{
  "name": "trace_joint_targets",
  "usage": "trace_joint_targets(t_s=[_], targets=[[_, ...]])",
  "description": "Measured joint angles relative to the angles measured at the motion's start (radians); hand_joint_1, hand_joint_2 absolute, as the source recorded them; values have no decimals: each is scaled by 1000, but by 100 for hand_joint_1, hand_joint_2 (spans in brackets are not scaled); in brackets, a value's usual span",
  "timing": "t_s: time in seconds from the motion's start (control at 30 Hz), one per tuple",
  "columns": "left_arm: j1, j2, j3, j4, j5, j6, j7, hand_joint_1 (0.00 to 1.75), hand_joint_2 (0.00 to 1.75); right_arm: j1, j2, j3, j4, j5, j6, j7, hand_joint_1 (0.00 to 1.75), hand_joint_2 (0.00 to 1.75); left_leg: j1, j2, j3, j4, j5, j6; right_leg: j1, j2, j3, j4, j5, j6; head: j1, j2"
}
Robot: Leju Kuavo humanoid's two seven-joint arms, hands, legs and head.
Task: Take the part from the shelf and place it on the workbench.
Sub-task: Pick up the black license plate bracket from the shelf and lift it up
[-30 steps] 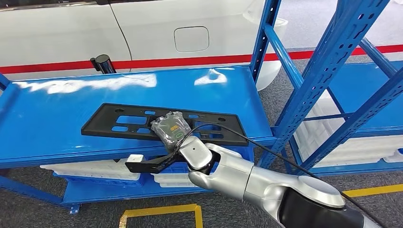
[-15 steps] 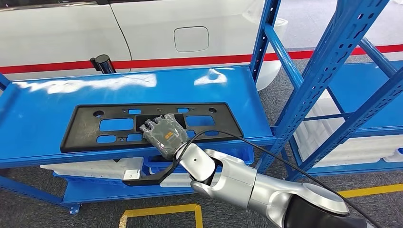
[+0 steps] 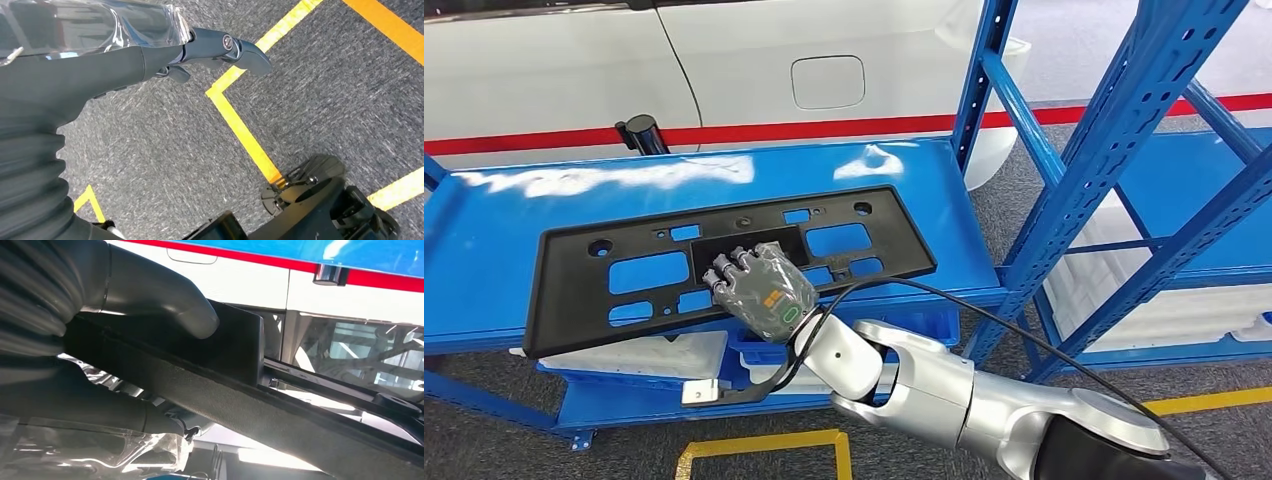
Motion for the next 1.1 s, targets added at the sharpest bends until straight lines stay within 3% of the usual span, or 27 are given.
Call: trace_joint_targets(t_s=[0.07, 0.1, 0.13, 0.2, 0.23, 0.27, 0.3, 0.33, 0.4, 0.47, 0.57, 0.63, 0.73, 0.77, 0.8, 0.83, 0.9, 0.97, 1.07, 1.1], targets=[[-2, -2, -1, 0, 0, -2, -2, 0, 175, 1, -6, -4, -16, 6, 7, 0, 175, 175, 5, 2, 6, -12, 10, 7, 1, 0, 0, 4, -5, 7, 0, 0], [-3, -4, -2, 0, 0, -3, -3, 0, 175, 1, -9, -6, -23, 9, 10, 0, 175, 175, 9, 3, 10, -20, 16, 11, 1, 0, -6, 21, -21, 11, 1, 0], [-4, -5, -2, -1, 0, -4, -3, 0, 175, 2, -13, -8, -29, 12, 12, 0, 175, 175, 13, 5, 13, -27, 20, 14, 1, -1, -20, 59, -49, 15, 1, 0], [-5, -6, -2, -1, 0, -6, -4, 0, 175, 4, -21, -9, -39, 13, 17, -1, 175, 175, 14, 7, 14, -29, 22, 15, -4, -1, -72, 189, -121, 24, 2, 0], [-5, -6, -2, -1, 0, -7, -4, 0, 175, 7, -25, -9, -43, 12, 21, -1, 175, 175, 15, 7, 12, -29, 23, 14, -8, -2, -97, 248, -145, 29, 2, 0], [-5, -7, -2, -1, 0, -8, -5, 0, 175, 9, -30, -9, -47, 9, 26, -1, 175, 175, 17, 7, 11, -29, 24, 13, -12, -2, -107, 279, -150, 33, 2, 0], [-6, -8, -2, -1, 0, -9, -6, 0, 175, 11, -33, -9, -51, 4, 32, -1, 175, 175, 20, 7, 10, -28, 25, 10, -17, -3, -99, 269, -135, 38, 2, 0], [-6, -9, -2, -1, 0, -9, -7, 0, 175, 12, -36, -10, -55, -2, 38, -1, 175, 175, 23, 7, 9, -27, 26, 7, -21, -4, -70, 220, -106, 43, 2, 0], [-8, -10, -2, -1, -1, -10, -9, 0, 175, 12, -40, -12, -63, -11, 45, -1, 175, 175, 28, 6, 5, -20, 26, -7, -29, -5, 8, 80, -51, 52, 2, 0], [-9, -10, -3, 0, -1, -10, -9, 0, 175, 11, -43, -15, -71, -14, 48, -2, 175, 175, 28, 5, -2, -13, 28, -23, -29, 0, 41, 13, -32, 46, 2, 0], [-10, -10, -4, 0, -1, -10, -10, 0, 175, 11, -48, -17, -79, -20, 52, -2, 175, 175, 32, 4, -15, -7, 33, -45, -26, 5, 23, 15, -25, 16, 2, 0], [-11, -10, -6, 0, -3, -10, -10, 0, 175, 11, -49, -18, -83, -22, 55, -2, 175, 175, 35, 5, -38, 50, -16, -52, -25, 3, 11, 14, -13, -2, 1, 0], [-19, -10, -9, 0, -13, -11, -8, 0, 175, 14, -53, -19, -86, -23, 59, -1, 175, 175, 32, 5, -100, 251, -140, -54, -17, 0, -11, 14, 4, -18, 0, 0], [-22, -10, -11, 0, -17, -12, -7, 0, 175, 16, -55, -19, -87, -23, 61, -1, 175, 175, 30, 5, -105, 291, -158, -52, -13, 0, -19, 14, 10, -20, 0, 0], [-24, -10, -13, 0, -20, -12, -4, 0, 175, 18, -57, -19, -88, -23, 62, -1, 175, 175, 27, 5, -91, 293, -156, -47, -8, 0, -27, 14, 17, -21, 0, 0], [-24, -10, -16, 0, -23, -13, -1, 0, 175, 20, -59, -19, -90, -23, 64, 0, 175, 175, 23, 5, -57, 253, -138, -39, -4, 1, -34, 14, 23, -22, 0, 0], [-23, -9, -20, 0, -28, -16, 4, 0, 175, 21, -63, -22, -99, -23, 66, 3, 175, 175, 11, 5, 40, 106, -97, -14, 3, 3, -47, 14, 35, -22, 1, 0], [-25, -7, -22, 0, -34, -17, 7, 0, 175, 21, -67, -27, -109, -23, 68, 7, 175, 175, 0, 8, 98, 2, -81, 0, 5, 3, -56, 15, 45, -18, 1, 0], [-27, -6, -26, 0, -37, -14, 16, 0, 175, 23, -73, -31, -124, -21, 72, 11, 175, 175, -2, 11, 100, -25, -68, -1, 3, 0, -62, 16, 56, -4, 1, 0], [-28, -4, -26, 0, -36, -12, 17, 0, 175, 24, -74, -31, -129, -20, 74, 12, 175, 175, 2, 12, 97, -27, -61, 1, 3, 0, -68, 27, 47, 1, 2, 0]])
